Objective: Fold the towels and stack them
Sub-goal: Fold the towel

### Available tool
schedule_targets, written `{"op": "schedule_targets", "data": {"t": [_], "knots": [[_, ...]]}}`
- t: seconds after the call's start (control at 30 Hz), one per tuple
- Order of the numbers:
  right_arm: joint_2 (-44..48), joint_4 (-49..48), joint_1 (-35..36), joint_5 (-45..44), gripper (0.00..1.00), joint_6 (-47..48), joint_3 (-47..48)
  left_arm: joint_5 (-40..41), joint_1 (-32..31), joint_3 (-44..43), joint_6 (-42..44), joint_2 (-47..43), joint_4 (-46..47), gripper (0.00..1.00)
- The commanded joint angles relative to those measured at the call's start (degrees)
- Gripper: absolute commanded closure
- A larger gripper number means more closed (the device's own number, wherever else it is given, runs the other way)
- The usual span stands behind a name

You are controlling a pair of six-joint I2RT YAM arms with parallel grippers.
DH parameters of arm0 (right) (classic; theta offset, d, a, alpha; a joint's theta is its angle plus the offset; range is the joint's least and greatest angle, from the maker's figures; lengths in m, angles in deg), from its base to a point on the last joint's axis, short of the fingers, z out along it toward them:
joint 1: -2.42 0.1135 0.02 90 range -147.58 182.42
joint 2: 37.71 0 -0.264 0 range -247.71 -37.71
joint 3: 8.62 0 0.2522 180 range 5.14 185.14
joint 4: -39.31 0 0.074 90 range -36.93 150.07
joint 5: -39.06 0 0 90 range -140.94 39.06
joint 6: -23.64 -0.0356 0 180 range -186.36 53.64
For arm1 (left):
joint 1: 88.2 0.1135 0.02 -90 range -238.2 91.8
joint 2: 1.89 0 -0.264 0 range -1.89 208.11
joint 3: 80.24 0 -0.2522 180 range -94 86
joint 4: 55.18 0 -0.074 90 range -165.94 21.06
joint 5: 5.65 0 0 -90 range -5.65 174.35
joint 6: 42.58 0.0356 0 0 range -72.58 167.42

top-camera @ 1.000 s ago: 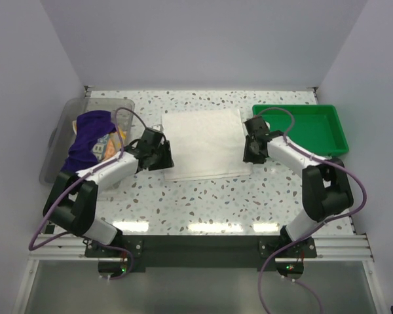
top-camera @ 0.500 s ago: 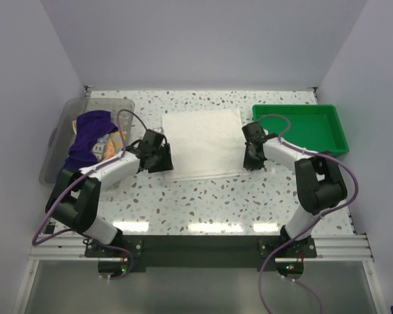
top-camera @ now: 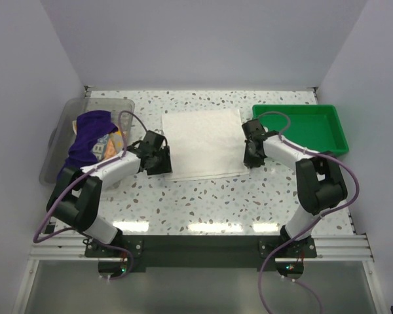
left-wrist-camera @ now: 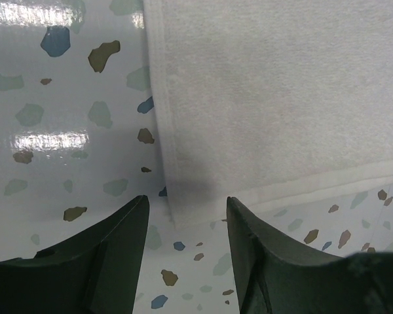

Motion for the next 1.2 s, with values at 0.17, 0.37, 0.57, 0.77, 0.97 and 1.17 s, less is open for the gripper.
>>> {"op": "schedule_targets", "data": {"t": [0.17, 0.37, 0.57, 0.77, 0.97, 1.17], "knots": [[1.93, 0.94, -0.24, 0.10, 0.85, 1.52, 3.21, 0.06, 0.31, -1.79, 1.39, 0.65, -0.56, 0.44], [-0.27, 0.67, -0.24, 1.07, 0.76, 1.52, 3.57, -0.38, 0.23, -1.97, 1.74, 0.83, -0.56, 0.44], [-0.97, 0.14, -0.24, 1.51, 0.82, 1.35, 3.57, -0.46, 0.23, -1.88, 1.83, 0.83, -0.74, 0.44], [-2.37, 0.67, -0.24, 0.72, 0.75, 0.82, 2.43, -0.46, 0.23, -1.88, 2.09, 1.09, -1.00, 0.44], [-2.47, -0.38, -0.24, 0.28, 0.79, 0.73, 1.19, -0.29, 0.23, -1.79, 2.35, 1.09, -1.09, 0.43], [-0.71, 1.37, -0.24, -1.13, 0.92, 1.52, 3.38, 0.15, 0.23, -1.79, 2.44, 1.01, -1.35, 0.43]]}}
